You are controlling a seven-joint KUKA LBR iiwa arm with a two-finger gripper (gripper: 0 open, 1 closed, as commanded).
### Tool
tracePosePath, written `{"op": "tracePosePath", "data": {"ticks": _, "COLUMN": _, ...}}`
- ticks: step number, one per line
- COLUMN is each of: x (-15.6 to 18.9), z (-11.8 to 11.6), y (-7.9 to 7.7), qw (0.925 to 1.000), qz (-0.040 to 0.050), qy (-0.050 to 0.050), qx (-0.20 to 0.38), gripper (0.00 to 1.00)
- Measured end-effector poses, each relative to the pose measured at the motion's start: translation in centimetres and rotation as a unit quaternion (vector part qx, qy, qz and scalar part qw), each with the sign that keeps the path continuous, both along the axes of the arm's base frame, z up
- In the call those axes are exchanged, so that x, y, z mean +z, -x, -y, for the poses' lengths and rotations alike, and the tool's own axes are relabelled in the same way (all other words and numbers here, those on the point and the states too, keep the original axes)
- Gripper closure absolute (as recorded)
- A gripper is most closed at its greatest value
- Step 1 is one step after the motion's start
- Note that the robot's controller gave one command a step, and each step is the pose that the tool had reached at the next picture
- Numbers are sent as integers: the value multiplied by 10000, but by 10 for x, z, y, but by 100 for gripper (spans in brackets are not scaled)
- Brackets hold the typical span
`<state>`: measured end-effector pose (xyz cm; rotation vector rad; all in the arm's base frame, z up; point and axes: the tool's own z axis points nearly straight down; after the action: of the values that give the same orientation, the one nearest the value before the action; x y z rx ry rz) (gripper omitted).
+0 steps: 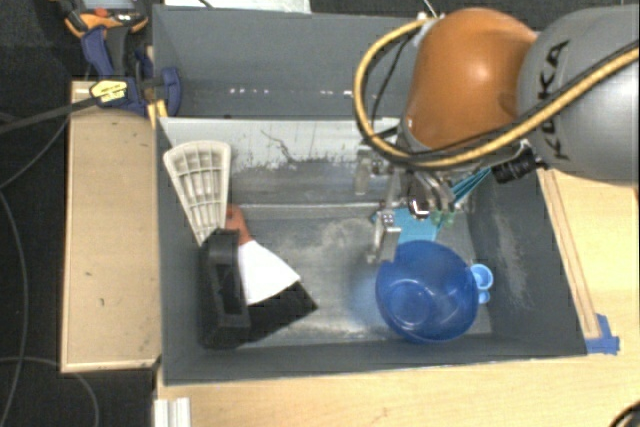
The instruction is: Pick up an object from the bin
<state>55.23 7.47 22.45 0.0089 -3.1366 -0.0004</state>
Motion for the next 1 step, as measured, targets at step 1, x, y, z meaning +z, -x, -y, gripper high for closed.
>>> {"op": "tracePosePath", "data": {"ticks": 1, "x": 5, "z": 1, "y": -2, "qw": 10000, "qz": 42, "qy": -4, "qx": -20, "gripper": 0}}
